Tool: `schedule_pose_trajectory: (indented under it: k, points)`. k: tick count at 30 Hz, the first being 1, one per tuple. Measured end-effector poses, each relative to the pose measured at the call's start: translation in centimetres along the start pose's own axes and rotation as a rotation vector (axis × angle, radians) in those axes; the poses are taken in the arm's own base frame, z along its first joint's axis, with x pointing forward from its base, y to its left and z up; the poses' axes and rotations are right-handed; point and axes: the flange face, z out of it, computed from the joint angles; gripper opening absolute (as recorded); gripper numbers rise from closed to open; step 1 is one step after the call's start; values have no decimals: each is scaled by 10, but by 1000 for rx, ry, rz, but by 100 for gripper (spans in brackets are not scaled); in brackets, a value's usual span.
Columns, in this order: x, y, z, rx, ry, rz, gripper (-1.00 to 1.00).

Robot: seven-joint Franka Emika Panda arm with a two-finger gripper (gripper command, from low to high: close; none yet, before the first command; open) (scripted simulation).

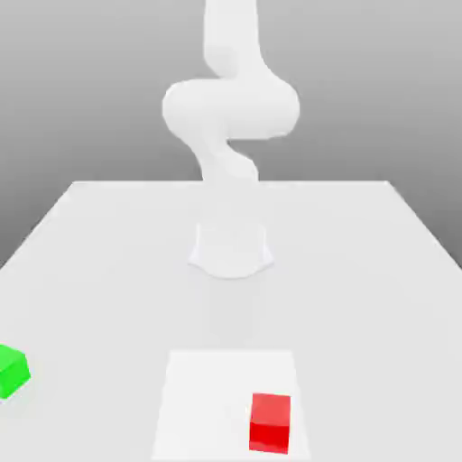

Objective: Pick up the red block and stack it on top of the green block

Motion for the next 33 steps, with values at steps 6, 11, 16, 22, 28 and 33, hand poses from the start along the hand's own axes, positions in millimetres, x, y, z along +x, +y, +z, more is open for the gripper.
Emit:
schedule_pose_trajectory:
  k: [6, 11, 16, 22, 28, 33]
  points:
    - [-24, 6, 124, -149, -106, 21, 0]
    - [-58, 28, 216, -263, -198, 38, 0]
    - [-103, 62, 297, -371, -296, 57, 0]
    - [-171, 115, 374, -491, -424, 83, 0]
    - [-223, 160, 433, -542, -481, 100, 0]
    - [-233, 170, 447, -542, -482, 99, -100]
